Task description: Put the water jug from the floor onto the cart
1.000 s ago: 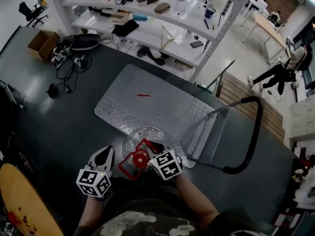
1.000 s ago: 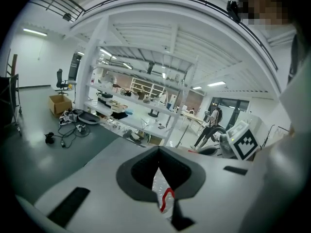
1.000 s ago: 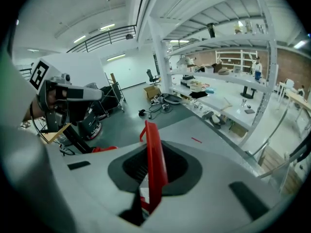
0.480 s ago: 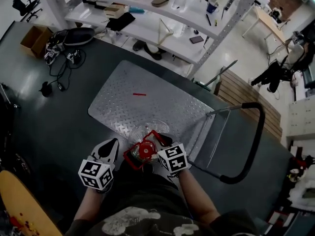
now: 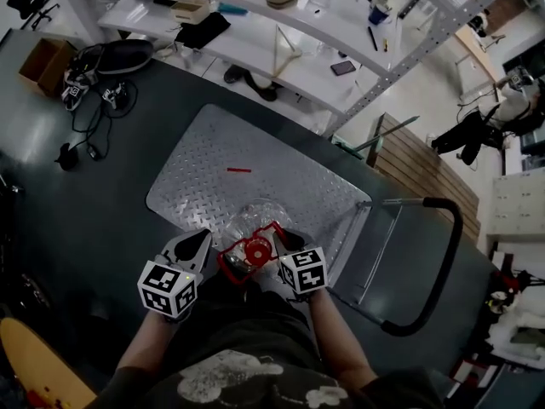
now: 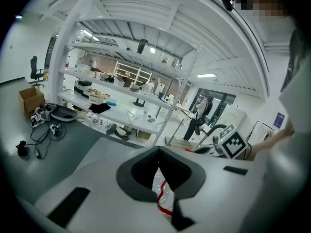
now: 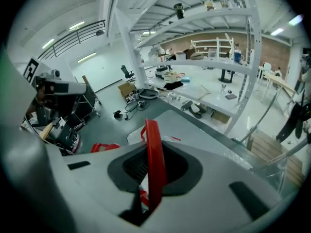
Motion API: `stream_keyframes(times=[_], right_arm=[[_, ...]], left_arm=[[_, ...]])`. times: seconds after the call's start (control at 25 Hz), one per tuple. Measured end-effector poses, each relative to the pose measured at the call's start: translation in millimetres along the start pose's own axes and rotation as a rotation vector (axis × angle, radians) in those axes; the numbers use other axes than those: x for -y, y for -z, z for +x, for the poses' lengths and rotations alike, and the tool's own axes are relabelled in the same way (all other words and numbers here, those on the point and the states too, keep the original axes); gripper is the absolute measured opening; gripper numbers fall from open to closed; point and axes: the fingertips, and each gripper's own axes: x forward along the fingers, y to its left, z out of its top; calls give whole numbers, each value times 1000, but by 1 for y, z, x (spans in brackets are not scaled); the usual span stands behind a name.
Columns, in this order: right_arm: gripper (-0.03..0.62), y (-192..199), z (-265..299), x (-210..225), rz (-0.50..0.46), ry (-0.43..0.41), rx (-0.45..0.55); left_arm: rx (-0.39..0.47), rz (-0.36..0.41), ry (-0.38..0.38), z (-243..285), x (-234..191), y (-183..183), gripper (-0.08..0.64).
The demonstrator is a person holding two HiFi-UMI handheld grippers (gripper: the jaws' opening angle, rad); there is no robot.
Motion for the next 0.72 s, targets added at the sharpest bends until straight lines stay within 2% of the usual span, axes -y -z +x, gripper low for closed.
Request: stream_keyframes(times=[0.24,0.48,0.72], right_arm=[[26,-18,29,28,91,30,15],[26,-40,39,65,115,110,18],[26,-39,42,84,162,119,41]], left_arm=[[-29,15,21,16,-19,-8,8],[-30,27,30,23,-28,-18,8],[-28,29,38,28,-34,-25,8]])
